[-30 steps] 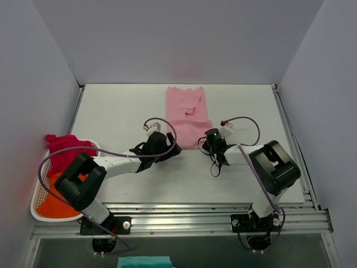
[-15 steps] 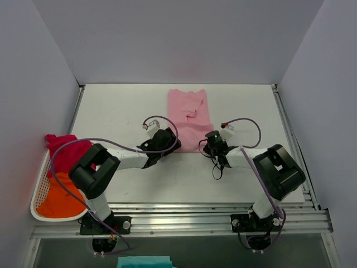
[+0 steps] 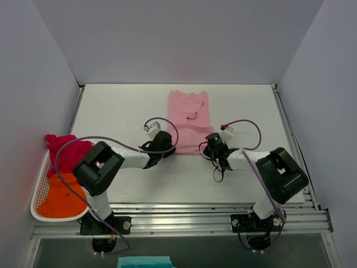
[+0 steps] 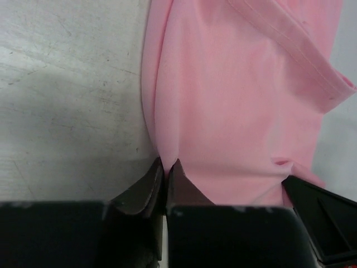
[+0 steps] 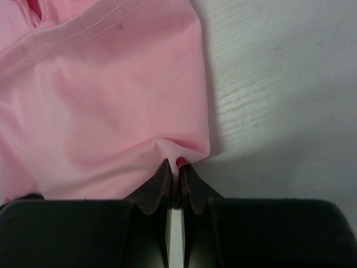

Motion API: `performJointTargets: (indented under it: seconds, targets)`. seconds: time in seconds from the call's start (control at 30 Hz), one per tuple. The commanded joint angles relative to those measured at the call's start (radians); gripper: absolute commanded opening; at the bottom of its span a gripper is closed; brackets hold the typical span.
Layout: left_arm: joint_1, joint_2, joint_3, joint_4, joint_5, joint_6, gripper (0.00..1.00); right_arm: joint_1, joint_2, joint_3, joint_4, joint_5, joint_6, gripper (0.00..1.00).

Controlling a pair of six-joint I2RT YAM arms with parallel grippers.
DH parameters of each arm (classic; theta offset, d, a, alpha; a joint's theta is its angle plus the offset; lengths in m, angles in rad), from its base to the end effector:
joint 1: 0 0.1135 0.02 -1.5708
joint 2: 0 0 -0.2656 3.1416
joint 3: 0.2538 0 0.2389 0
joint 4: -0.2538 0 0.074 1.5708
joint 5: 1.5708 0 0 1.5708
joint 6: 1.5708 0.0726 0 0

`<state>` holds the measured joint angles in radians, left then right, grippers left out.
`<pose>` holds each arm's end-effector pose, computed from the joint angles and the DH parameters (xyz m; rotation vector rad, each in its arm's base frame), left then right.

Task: Fold and stack the t-shirts
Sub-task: Grab one side of the 2/3 rectangular tshirt with both arms, then fold the long partially folded tshirt into a neat square

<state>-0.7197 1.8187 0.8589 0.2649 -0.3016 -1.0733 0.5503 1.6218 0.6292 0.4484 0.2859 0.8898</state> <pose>0.2978 -0.2323 0.1242 -0.5654 2.2347 -0.6229 0.2946 0.1567 0.1435 0.5313 2.0747 0.5625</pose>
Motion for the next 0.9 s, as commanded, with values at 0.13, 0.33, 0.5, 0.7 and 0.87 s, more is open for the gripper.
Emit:
performJointTargets:
  seconds: [0.13, 0.33, 0.5, 0.7, 0.87]
  targets:
    - [0.002, -0.266, -0.092, -0.153, -0.076, 0.024, 0.02, 0.068, -0.267, -0.036, -0.201, 0.056, 0.015, 0.00]
    - [-0.007, -0.548, -0.135, -0.331, -0.096, 0.032, 0.02, 0.128, -0.476, -0.008, -0.396, 0.134, 0.024, 0.00]
    - [-0.011, -0.665, -0.109, -0.435, -0.091, 0.033, 0.02, 0.137, -0.533, 0.027, -0.474, 0.144, 0.018, 0.00]
    - [-0.006, -0.688, -0.023, -0.497, -0.105, 0.049, 0.04, 0.138, -0.467, 0.138, -0.493, 0.150, -0.002, 0.00]
    - [0.014, -0.679, 0.012, -0.509, -0.094, 0.052, 0.06, 0.140, -0.399, 0.233, -0.491, 0.136, -0.018, 0.00]
